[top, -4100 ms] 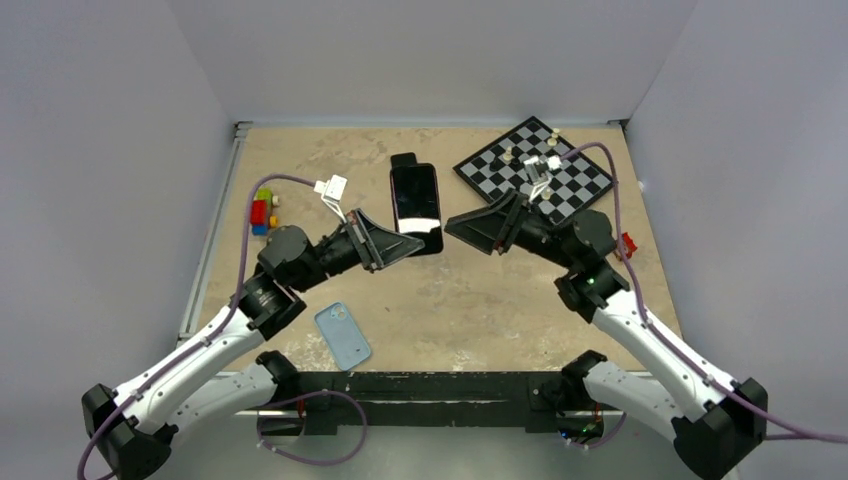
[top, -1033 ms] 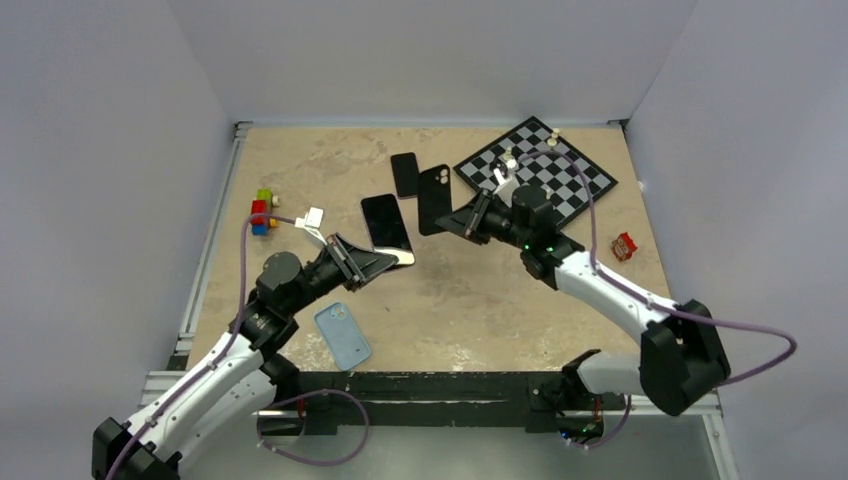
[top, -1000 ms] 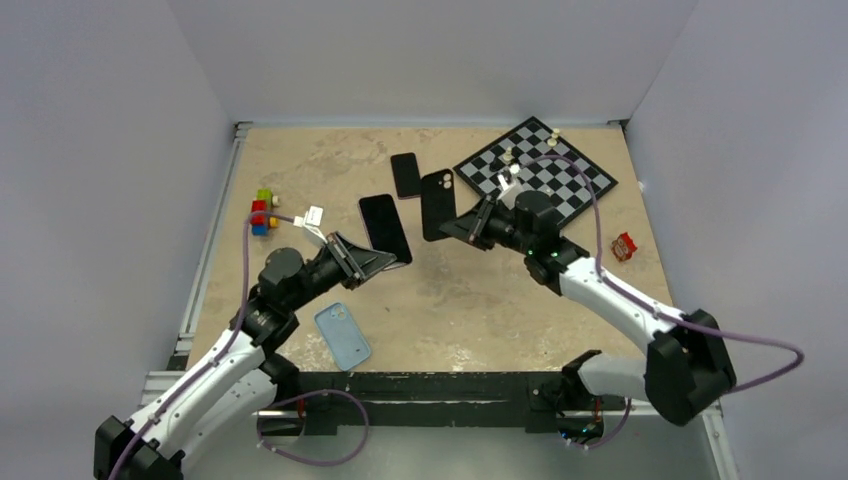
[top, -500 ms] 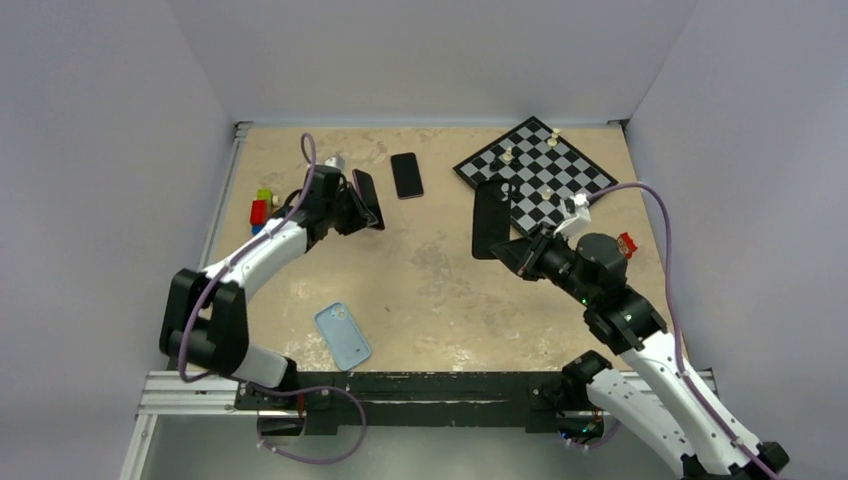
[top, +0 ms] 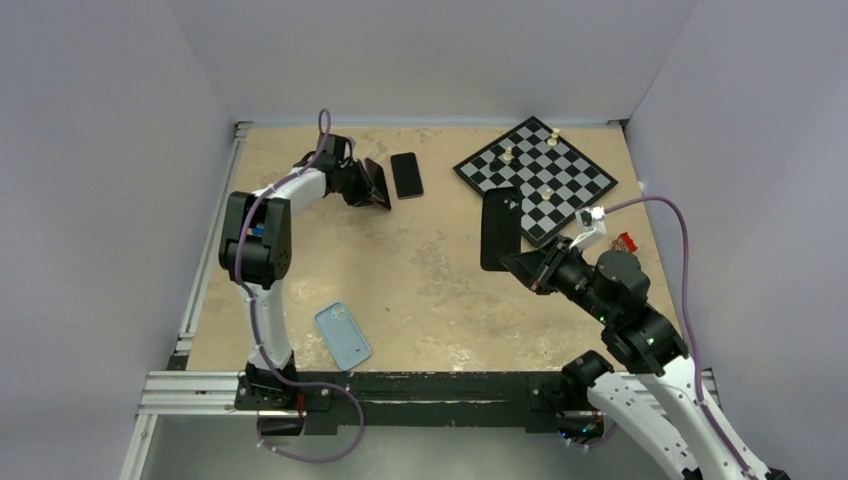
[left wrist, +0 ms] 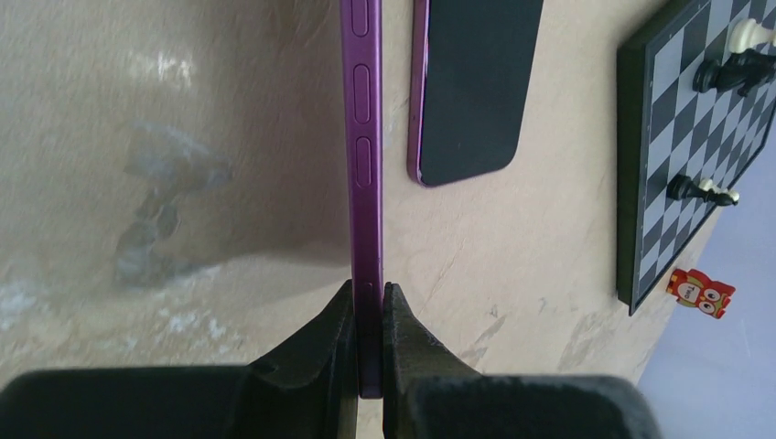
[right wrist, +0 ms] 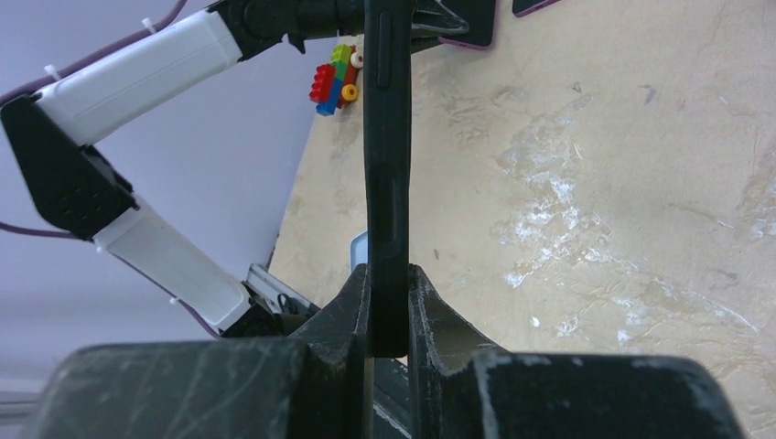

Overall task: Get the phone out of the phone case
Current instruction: Place the phone at the center of the board, then place the phone case at the center of the board.

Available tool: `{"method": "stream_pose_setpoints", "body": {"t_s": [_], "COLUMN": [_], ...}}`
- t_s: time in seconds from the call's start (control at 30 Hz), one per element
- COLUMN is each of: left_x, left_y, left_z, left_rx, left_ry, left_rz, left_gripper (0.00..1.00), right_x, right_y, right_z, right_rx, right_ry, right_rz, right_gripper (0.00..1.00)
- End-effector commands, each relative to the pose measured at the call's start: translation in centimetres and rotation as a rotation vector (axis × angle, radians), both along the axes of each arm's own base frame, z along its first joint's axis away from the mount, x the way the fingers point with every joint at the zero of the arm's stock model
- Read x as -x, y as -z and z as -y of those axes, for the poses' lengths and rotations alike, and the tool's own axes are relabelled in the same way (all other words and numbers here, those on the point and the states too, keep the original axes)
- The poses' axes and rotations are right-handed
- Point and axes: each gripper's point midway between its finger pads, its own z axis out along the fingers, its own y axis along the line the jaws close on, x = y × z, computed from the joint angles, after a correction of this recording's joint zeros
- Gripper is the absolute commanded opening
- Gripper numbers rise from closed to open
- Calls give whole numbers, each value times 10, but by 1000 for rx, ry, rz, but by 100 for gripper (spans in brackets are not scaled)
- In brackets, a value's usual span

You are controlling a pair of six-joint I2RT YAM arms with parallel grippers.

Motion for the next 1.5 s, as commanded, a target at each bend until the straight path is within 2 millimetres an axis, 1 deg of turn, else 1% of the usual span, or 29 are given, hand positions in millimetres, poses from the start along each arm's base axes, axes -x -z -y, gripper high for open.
{"method": "stream_pose_setpoints", "body": {"t_s": [0.0, 0.17, 0.3, 0.4, 0.53, 0.6, 0.7, 0.73, 0.8, 0.83, 0.87, 0.9, 0.93, 0.97, 1.0, 1.03, 1.1, 1.13, 1.17, 1.27, 1.3, 1.37, 1.47], "left_x": [-27, -35, -41, -44, -46, -47, -47, -46, -43, -40, -36, -31, -25, -19, -10, -1, 14, 23, 33, 58, 66, 78, 92], "left_y": [-15, 1, 5, 3, -2, -6, -18, -25, -45, -63, -78, -91, -108, -122, -138, -152, -183, -195, -206, -228, -230, -235, -236], "left_z": [9, 11, 13, 11, 4, -4, -22, -28, -43, -52, -55, -59, -62, -65, -67, -68, -64, -62, -60, -50, -47, -44, -47], "left_rx": [29, 47, 51, 34, -1, -41, -117, -147, -220, -258, -269, -281, -289, -291, -289, -283, -252, -243, -236, -198, -185, -172, -201], "left_ry": [60, 45, 44, 43, 35, 23, -4, -12, -35, -57, -65, -76, -89, -96, -103, -106, -89, -79, -67, -14, 6, 33, 42], "left_rz": [30, -22, -40, -34, -31, -25, 0, 8, 38, 69, 94, 115, 144, 165, 189, 216, 304, 334, 364, 455, 475, 513, 563], "left_gripper": [0, 0, 6, 15, 34, 44, 55, 58, 64, 67, 69, 76, 86, 91, 92, 93, 93, 93, 93, 92, 92, 91, 91], "right_x": [8, 10, 9, 8, 6, 4, 2, 2, 1, 1, 1, 2, 2, 5, 9, 13, 24, 35, 41, 54, 56, 56, 54], "right_y": [-21, -18, -15, -11, -3, 6, 29, 40, 63, 74, 84, 91, 98, 104, 109, 118, 127, 129, 133, 138, 140, 144, 155], "right_z": [2, 4, 1, -2, -6, -9, -21, -26, -36, -42, -47, -54, -62, -73, -85, -99, -130, -147, -162, -198, -207, -219, -230], "right_rx": [-43, -51, -50, -46, -26, -3, 37, 49, 71, 82, 91, 94, 94, 93, 87, 85, 52, 37, 28, -7, -21, -52, -52], "right_ry": [-9, -3, -13, -23, -42, -62, -128, -159, -211, -229, -244, -259, -275, -299, -329, -365, -450, -504, -544, -625, -643, -663, -686], "right_rz": [44, 40, 30, 23, 12, -7, -54, -78, -127, -146, -161, -171, -179, -188, -195, -229, -250, -259, -268, -277, -279, -286, -309], "right_gripper": [0, 0, 0, 0, 0, 0, 0, 0, 0, 0, 0, 0, 0, 0, 0, 0, 0, 0, 0, 0, 0, 0, 0]}}
